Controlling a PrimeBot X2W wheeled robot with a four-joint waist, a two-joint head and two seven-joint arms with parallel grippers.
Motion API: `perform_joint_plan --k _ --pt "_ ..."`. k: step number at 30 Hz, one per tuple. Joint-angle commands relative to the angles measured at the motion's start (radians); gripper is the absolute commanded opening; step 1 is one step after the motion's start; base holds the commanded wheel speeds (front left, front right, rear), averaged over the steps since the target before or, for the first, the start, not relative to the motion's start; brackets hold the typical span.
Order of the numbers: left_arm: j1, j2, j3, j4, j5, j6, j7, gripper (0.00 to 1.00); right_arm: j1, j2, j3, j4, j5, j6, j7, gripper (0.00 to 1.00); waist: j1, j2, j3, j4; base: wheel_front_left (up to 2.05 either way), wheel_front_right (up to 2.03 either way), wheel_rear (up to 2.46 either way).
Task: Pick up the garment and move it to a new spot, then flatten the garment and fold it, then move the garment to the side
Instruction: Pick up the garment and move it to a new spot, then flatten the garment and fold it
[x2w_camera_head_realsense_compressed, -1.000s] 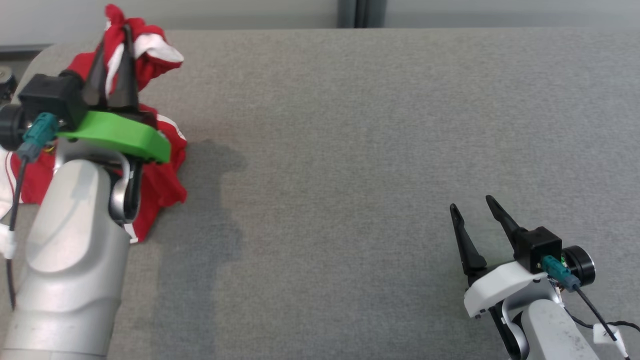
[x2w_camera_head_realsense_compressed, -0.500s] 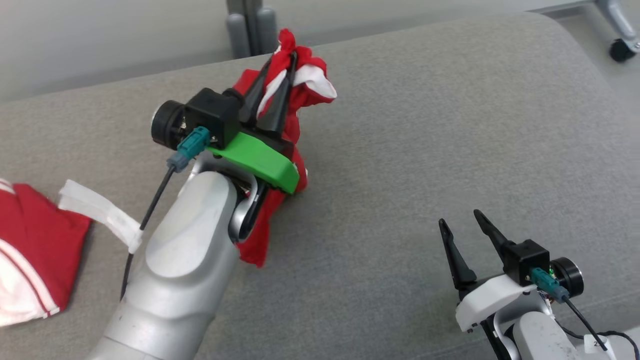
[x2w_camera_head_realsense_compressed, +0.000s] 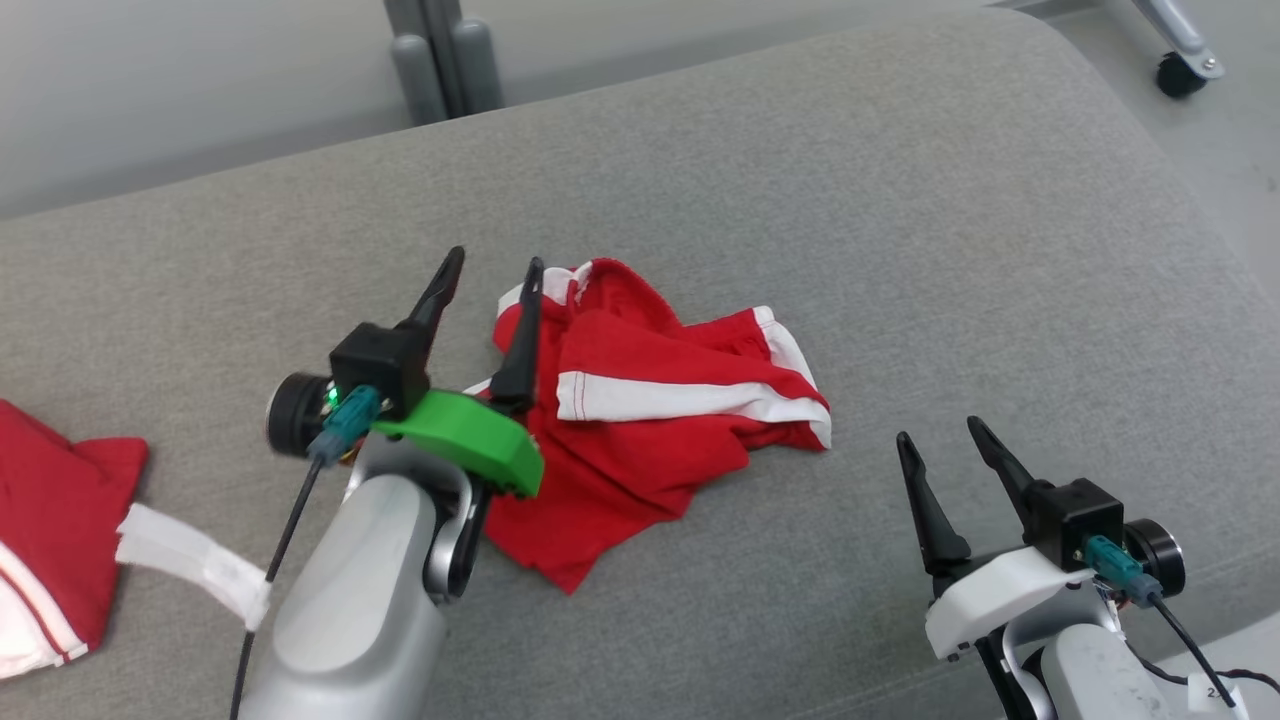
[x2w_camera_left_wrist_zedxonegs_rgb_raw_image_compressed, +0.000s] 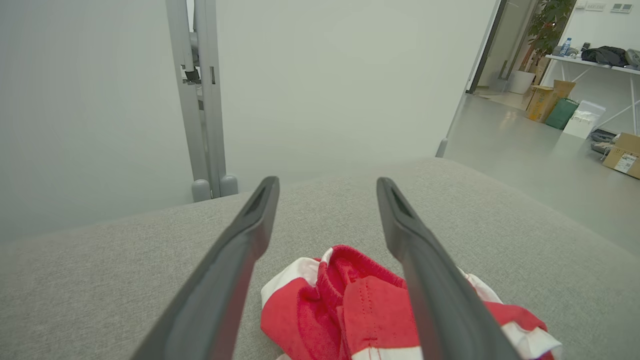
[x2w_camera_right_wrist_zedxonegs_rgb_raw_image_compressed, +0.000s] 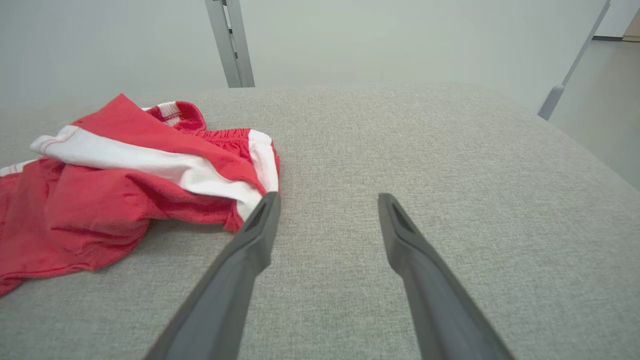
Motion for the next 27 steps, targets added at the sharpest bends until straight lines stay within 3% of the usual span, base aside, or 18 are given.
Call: perform_joint_plan --k 1,9,15,21,27 --pt "0.045 0.010 0.032 -0.015 0.019 0.006 -0.001 1.00 0.021 -0.002 -0.006 -0.005 -0.004 -0.001 -0.005 1.00 0.0000 -0.0001 -0.024 0.048 0.00 0.00 0.00" --pt "0.258 0.016 0.252 -0.099 0.102 0.005 -0.001 1.00 0.045 -0.003 -0.029 0.001 -0.013 -0.001 -0.005 1.00 0.0000 -0.0001 -0.083 0.142 0.00 0.00 0.00" --pt "0.448 0.004 0.358 -0.164 0.132 -0.005 -0.001 1.00 0.068 -0.003 -0.043 0.012 -0.004 -0.001 -0.005 1.00 0.0000 -0.0001 -0.119 0.183 0.00 0.00 0.00" --pt "0.569 -0.001 0.380 -0.192 0.100 0.002 -0.001 1.00 0.093 -0.003 -0.050 0.016 0.007 -0.001 -0.005 1.00 0.0000 -0.0001 -0.128 0.197 0.00 0.00 0.00" --pt "0.546 -0.001 0.345 -0.194 0.083 0.000 -0.001 1.00 0.089 -0.003 -0.050 0.022 0.002 -0.001 -0.005 1.00 0.0000 -0.0001 -0.113 0.190 0.00 0.00 0.00"
